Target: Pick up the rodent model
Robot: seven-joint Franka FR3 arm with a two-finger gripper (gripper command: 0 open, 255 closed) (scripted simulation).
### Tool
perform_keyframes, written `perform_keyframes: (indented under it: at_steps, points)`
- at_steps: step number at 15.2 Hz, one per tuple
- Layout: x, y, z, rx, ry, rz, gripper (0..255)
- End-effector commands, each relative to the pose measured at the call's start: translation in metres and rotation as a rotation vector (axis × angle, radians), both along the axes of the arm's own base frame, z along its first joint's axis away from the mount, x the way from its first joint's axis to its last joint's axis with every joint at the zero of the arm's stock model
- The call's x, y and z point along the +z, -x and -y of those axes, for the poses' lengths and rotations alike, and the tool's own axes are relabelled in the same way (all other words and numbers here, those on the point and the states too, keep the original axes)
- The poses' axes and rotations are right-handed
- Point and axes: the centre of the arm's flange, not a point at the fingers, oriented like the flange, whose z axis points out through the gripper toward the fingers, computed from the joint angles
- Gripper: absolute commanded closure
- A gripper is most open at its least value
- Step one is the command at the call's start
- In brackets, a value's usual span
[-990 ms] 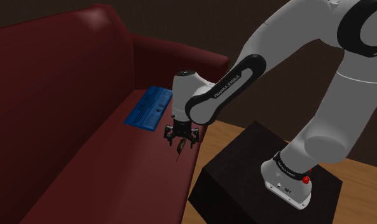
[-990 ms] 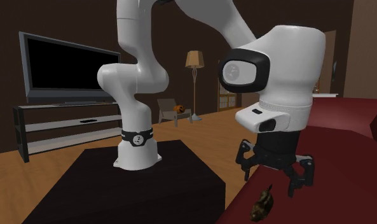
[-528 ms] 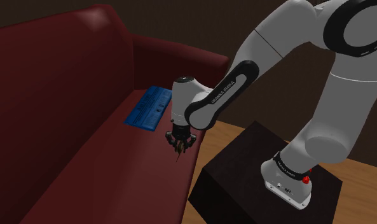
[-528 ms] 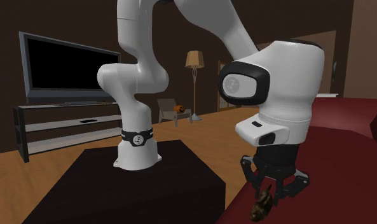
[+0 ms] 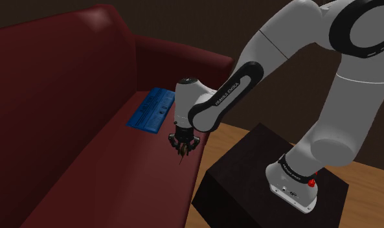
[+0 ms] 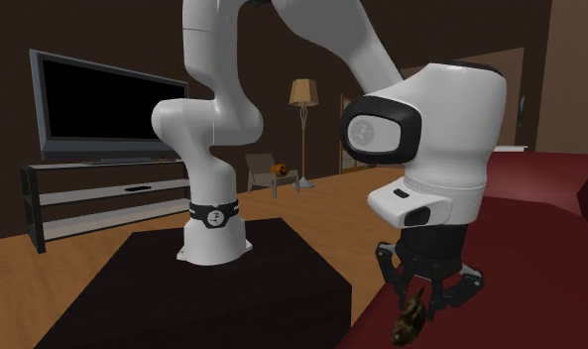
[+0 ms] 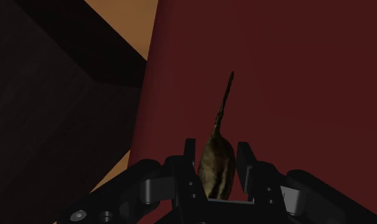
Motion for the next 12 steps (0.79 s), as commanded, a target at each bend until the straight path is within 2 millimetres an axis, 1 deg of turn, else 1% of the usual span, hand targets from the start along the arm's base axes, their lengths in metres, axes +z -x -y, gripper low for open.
perform_keyframes:
  at_steps: [1,12]
  points:
    - [0.005,0.0,0.0,0.0,0.001,-0.002,255]
    - [0.063,0.0,0.0,0.0,0.001,-0.002,255]
